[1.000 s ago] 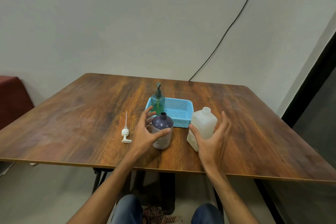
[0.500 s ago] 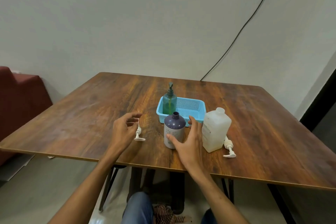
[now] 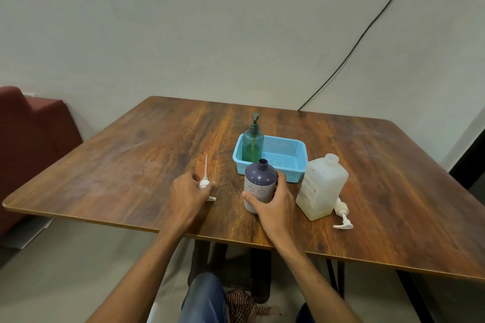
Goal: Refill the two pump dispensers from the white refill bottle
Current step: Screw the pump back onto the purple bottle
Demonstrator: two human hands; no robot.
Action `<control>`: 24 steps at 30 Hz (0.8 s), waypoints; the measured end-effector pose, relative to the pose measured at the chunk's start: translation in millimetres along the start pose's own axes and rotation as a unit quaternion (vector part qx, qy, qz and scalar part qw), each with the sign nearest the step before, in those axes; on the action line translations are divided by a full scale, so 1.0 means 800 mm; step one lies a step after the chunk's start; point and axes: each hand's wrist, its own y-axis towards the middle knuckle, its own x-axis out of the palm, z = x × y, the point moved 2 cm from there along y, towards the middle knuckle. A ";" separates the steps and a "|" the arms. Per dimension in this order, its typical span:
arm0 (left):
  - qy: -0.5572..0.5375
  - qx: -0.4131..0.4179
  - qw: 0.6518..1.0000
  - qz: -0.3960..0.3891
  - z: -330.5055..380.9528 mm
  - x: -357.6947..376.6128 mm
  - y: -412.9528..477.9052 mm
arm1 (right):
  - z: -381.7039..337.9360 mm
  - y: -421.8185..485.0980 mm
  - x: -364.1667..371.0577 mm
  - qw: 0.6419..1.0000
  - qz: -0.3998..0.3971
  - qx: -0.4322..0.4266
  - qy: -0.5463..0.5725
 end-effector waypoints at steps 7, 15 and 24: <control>0.030 -0.003 0.999 -0.011 -0.004 0.011 0.007 | 0.003 0.000 -0.001 1.000 -0.004 0.001 0.000; -0.003 0.033 0.999 0.014 0.009 -0.004 -0.005 | 0.001 0.000 -0.002 1.000 -0.014 0.010 0.014; -0.116 0.113 0.981 0.109 0.071 -0.061 -0.021 | -0.002 -0.003 -0.003 1.000 -0.015 0.015 0.014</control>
